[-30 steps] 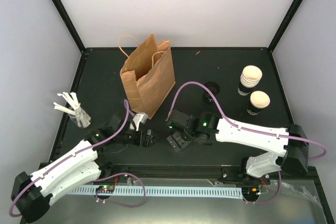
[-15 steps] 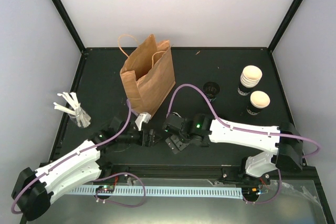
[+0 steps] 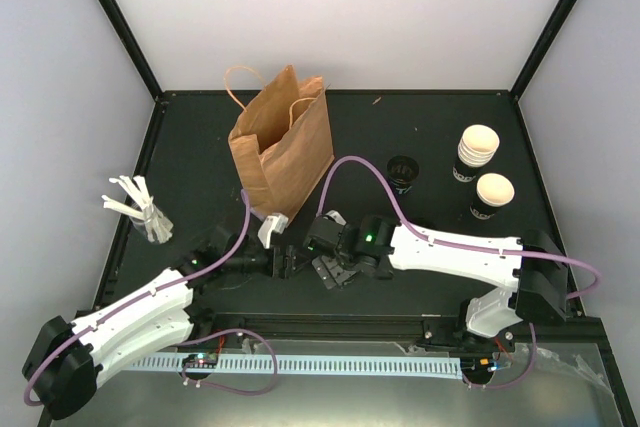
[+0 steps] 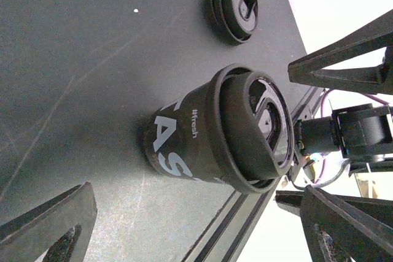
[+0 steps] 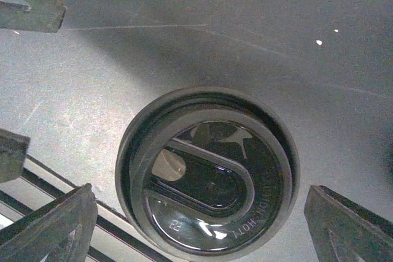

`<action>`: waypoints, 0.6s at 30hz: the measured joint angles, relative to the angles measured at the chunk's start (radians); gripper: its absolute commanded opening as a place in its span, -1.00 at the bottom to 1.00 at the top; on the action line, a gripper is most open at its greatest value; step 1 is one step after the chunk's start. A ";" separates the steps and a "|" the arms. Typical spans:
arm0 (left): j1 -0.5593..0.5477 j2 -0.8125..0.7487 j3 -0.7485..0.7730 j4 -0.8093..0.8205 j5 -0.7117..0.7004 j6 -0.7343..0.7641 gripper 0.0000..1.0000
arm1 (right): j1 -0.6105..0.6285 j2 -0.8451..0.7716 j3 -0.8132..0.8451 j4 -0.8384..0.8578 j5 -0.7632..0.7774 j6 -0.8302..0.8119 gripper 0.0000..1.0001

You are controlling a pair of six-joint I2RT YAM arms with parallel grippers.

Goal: Pack the takeout coffee

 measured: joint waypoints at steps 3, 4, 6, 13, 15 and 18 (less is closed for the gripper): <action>0.000 0.000 -0.003 0.018 0.000 0.000 0.86 | 0.000 0.003 0.003 -0.009 0.014 0.034 0.88; 0.000 0.000 -0.006 0.024 0.002 0.000 0.86 | 0.000 0.003 0.003 -0.014 0.021 0.049 0.88; 0.000 0.000 -0.008 0.029 0.005 0.000 0.86 | 0.000 0.003 0.004 -0.020 0.032 0.073 0.89; 0.000 0.000 -0.017 0.048 0.010 0.000 0.86 | 0.000 0.002 0.007 -0.031 0.055 0.138 0.90; 0.000 0.000 -0.017 0.051 0.011 0.000 0.86 | 0.000 0.002 0.020 -0.043 0.063 0.153 0.94; 0.000 -0.001 -0.017 0.053 0.011 0.000 0.86 | 0.000 -0.003 0.053 -0.061 0.080 0.172 1.00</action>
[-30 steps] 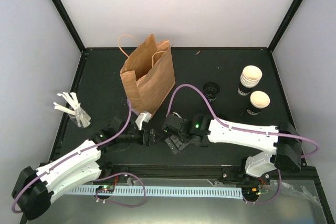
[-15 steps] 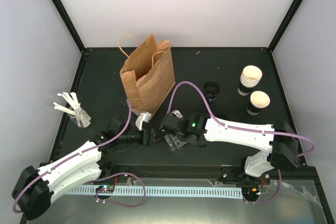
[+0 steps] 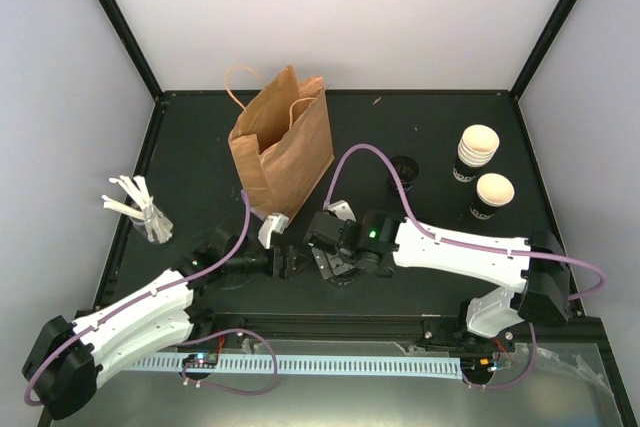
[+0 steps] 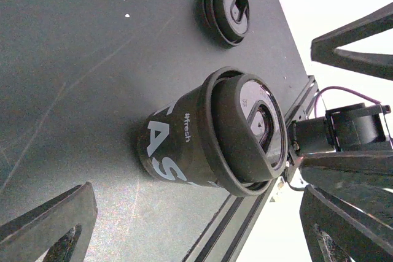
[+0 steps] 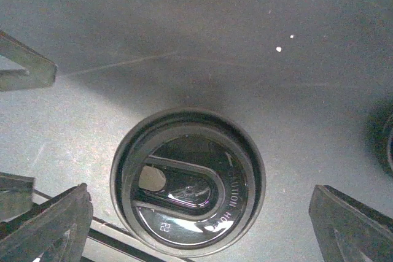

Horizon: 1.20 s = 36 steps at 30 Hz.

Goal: Pack the takeout coffee

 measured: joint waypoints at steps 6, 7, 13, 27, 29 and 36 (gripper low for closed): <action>0.000 0.000 0.000 0.000 0.002 0.000 0.86 | 0.000 -0.024 0.014 -0.002 0.030 0.000 1.00; 0.000 0.000 0.000 0.001 0.003 0.000 0.86 | 0.000 -0.021 0.015 -0.007 0.030 0.000 0.99; 0.000 0.014 0.000 0.007 0.007 0.000 0.86 | 0.000 0.014 0.026 -0.029 0.017 0.010 0.89; 0.000 0.055 -0.002 0.023 0.018 0.000 0.82 | -0.025 0.078 0.013 -0.004 -0.075 0.041 0.87; 0.000 0.055 -0.003 0.023 0.017 0.000 0.82 | -0.028 0.078 0.012 0.000 -0.081 0.047 0.86; 0.000 0.055 -0.008 0.023 0.002 0.000 0.81 | -0.029 0.078 0.011 0.005 -0.106 0.067 0.83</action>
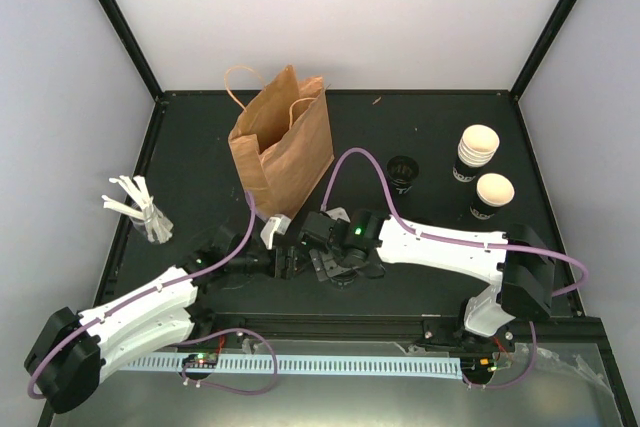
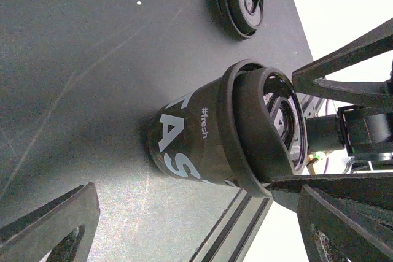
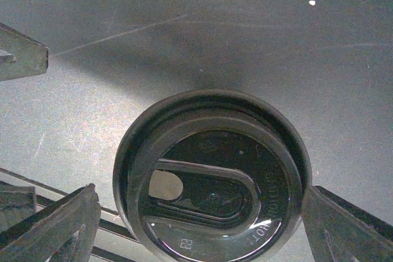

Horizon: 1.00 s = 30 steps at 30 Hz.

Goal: Pack the takeout coffee

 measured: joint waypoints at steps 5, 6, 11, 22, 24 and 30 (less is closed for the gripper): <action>0.000 0.000 0.000 0.000 -0.005 0.000 0.80 | 0.000 0.000 -0.008 0.002 -0.004 0.011 0.83; 0.000 0.000 0.000 0.000 -0.005 0.000 0.80 | 0.000 0.000 -0.009 0.002 -0.004 0.014 0.83; 0.000 0.000 0.000 0.000 -0.007 0.000 0.80 | 0.000 0.000 -0.011 0.002 -0.004 0.021 0.83; 0.000 0.000 0.000 0.000 -0.008 0.000 0.80 | 0.000 0.000 -0.024 0.019 -0.020 0.023 0.81; 0.000 0.000 0.000 0.000 -0.008 0.000 0.80 | 0.000 0.000 -0.032 0.024 -0.023 0.023 0.79; 0.000 0.015 -0.001 0.002 -0.008 0.000 0.80 | 0.000 0.000 -0.041 0.031 -0.025 0.023 0.78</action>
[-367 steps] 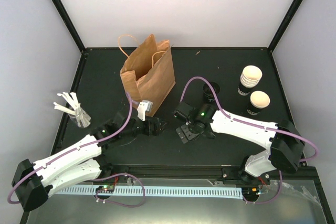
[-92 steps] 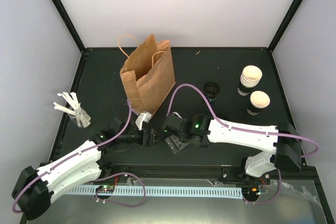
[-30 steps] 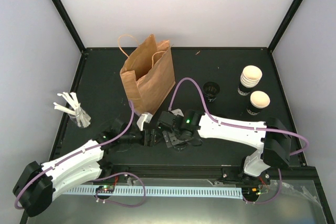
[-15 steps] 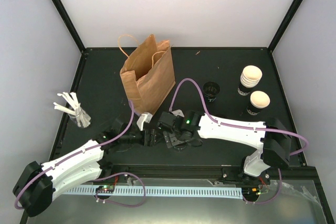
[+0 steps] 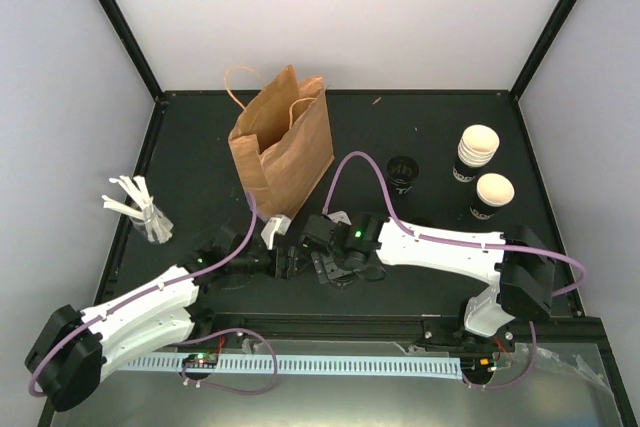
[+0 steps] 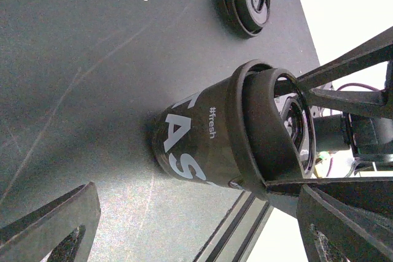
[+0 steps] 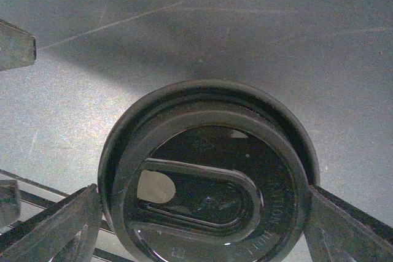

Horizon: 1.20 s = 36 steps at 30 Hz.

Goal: Pack the takeout coffee

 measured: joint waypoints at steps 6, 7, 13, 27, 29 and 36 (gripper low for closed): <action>0.000 0.005 0.000 0.007 0.000 0.000 0.79 | 0.000 -0.002 -0.002 0.001 0.000 0.000 0.72; 0.000 0.005 0.000 0.007 0.000 0.000 0.79 | 0.000 -0.002 -0.002 0.001 0.000 0.000 0.73; 0.000 0.005 -0.001 0.008 0.000 0.000 0.79 | 0.000 -0.003 -0.002 0.000 0.000 0.001 0.84; 0.000 0.013 -0.002 0.017 0.002 0.000 0.64 | 0.000 -0.004 -0.002 0.001 0.001 0.007 0.62; 0.000 0.026 -0.003 0.024 0.006 -0.003 0.55 | 0.000 -0.004 -0.002 0.002 0.001 0.007 0.58; 0.000 0.090 -0.024 0.079 0.035 -0.019 0.44 | 0.000 -0.004 -0.002 0.002 0.001 0.008 0.57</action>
